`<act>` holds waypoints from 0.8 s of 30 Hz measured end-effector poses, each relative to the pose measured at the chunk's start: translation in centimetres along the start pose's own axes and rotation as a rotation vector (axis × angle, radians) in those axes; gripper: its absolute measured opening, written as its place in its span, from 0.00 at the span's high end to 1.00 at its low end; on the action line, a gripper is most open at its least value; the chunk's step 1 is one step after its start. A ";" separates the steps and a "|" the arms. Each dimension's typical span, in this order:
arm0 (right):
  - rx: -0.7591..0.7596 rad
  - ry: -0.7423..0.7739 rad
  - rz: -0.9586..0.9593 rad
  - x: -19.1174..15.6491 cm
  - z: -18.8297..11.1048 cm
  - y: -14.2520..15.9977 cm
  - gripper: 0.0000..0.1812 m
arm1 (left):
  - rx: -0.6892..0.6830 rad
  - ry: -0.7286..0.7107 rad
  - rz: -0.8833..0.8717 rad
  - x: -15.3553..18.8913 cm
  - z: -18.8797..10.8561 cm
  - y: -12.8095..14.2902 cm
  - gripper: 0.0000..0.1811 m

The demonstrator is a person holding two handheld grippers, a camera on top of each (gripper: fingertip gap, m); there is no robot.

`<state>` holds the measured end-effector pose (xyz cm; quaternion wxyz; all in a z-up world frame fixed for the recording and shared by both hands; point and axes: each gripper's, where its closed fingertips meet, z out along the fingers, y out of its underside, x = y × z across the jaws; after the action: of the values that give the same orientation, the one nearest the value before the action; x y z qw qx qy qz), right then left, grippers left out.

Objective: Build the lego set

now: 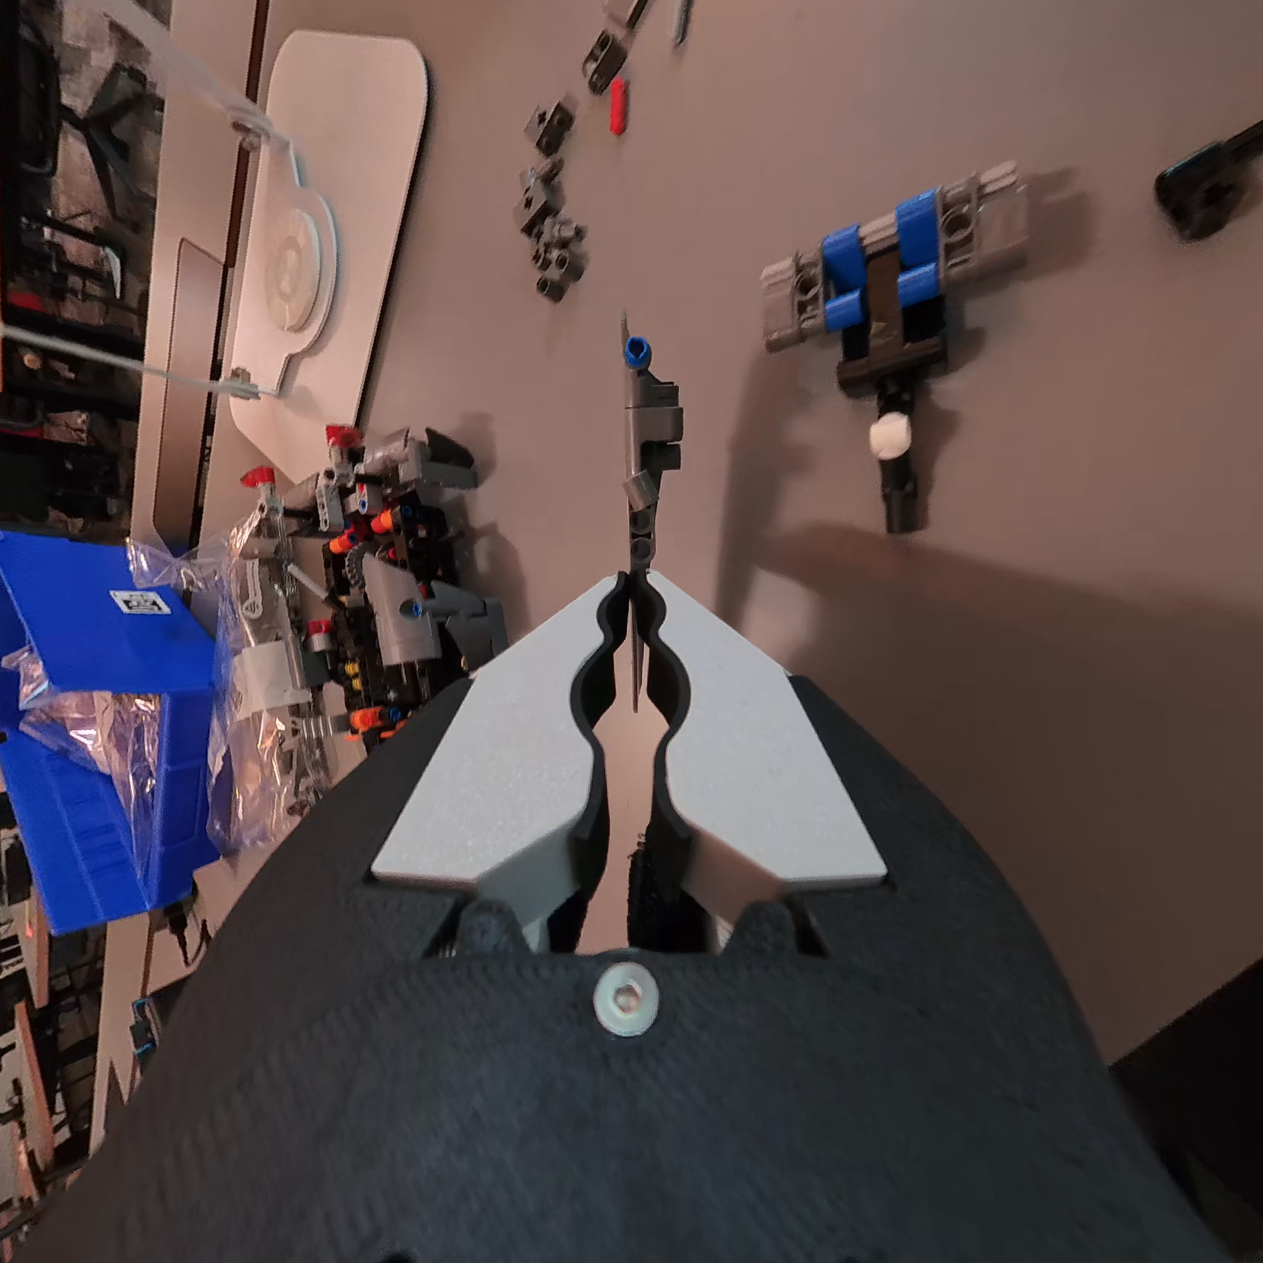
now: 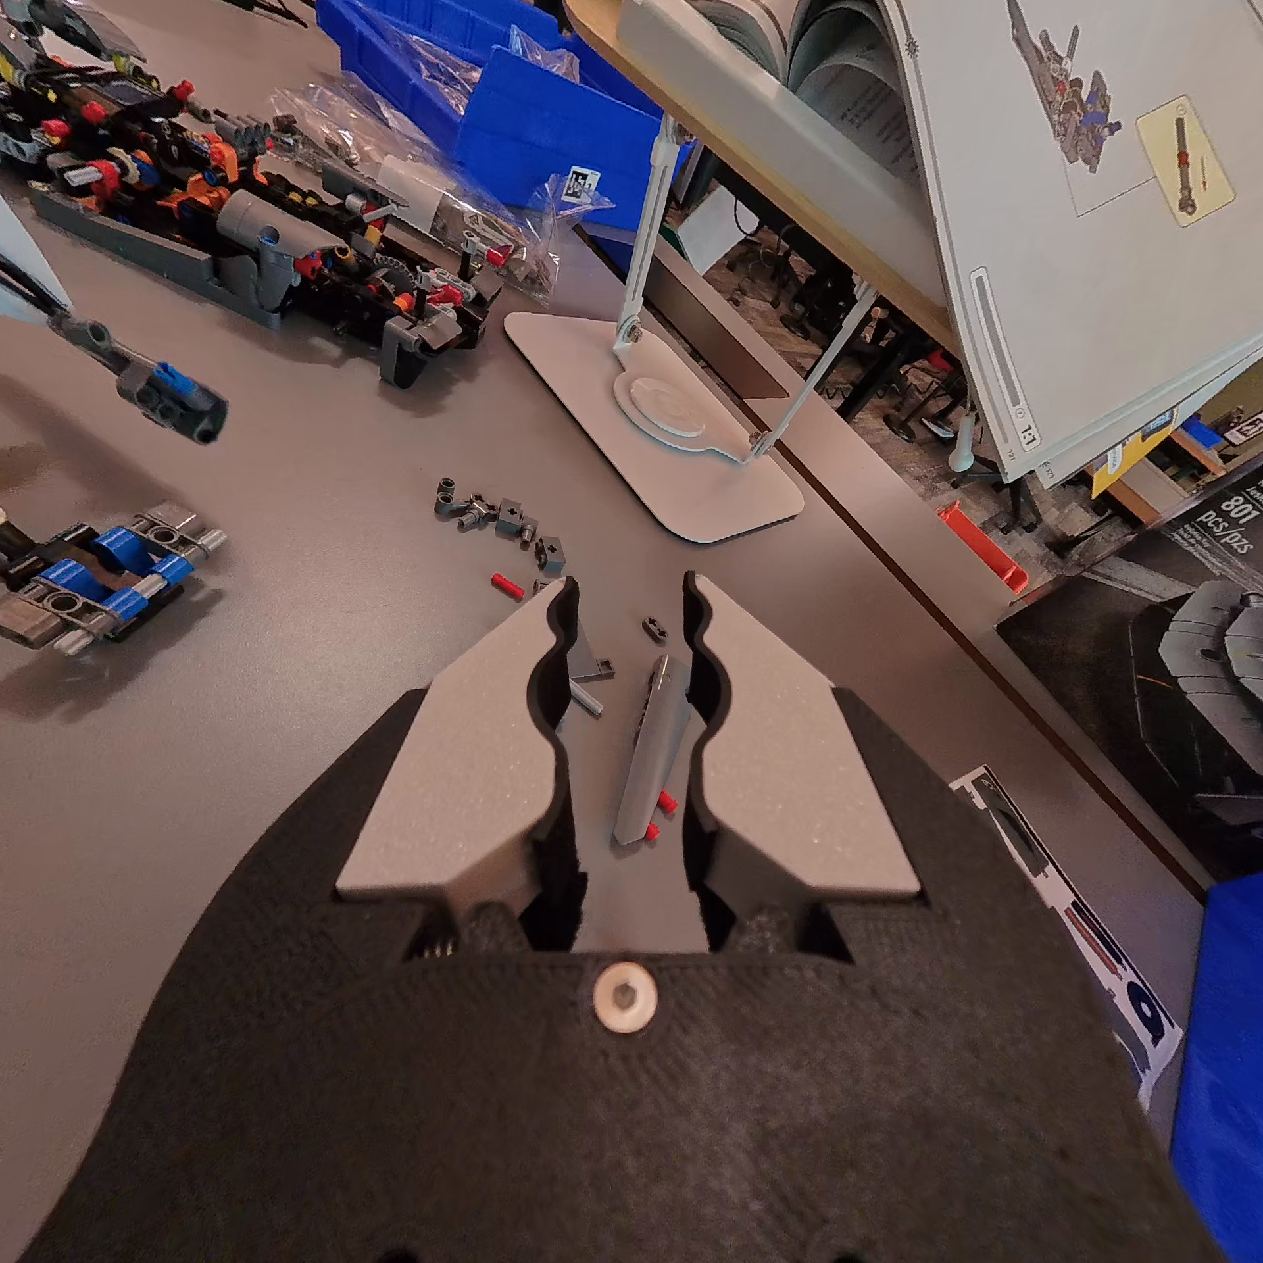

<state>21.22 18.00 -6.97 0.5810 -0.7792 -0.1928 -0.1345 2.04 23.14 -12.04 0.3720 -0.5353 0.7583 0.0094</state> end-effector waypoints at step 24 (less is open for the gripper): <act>-0.016 -0.003 0.003 -0.1 0.2 0.5 0.84 | 0.035 -0.006 -0.128 -0.9 -2.2 3.6 1.00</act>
<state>21.38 18.11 -7.47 0.5745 -0.7845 -0.1913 -0.1339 -2.01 24.49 -11.28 0.3834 -0.5759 0.7216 -0.0259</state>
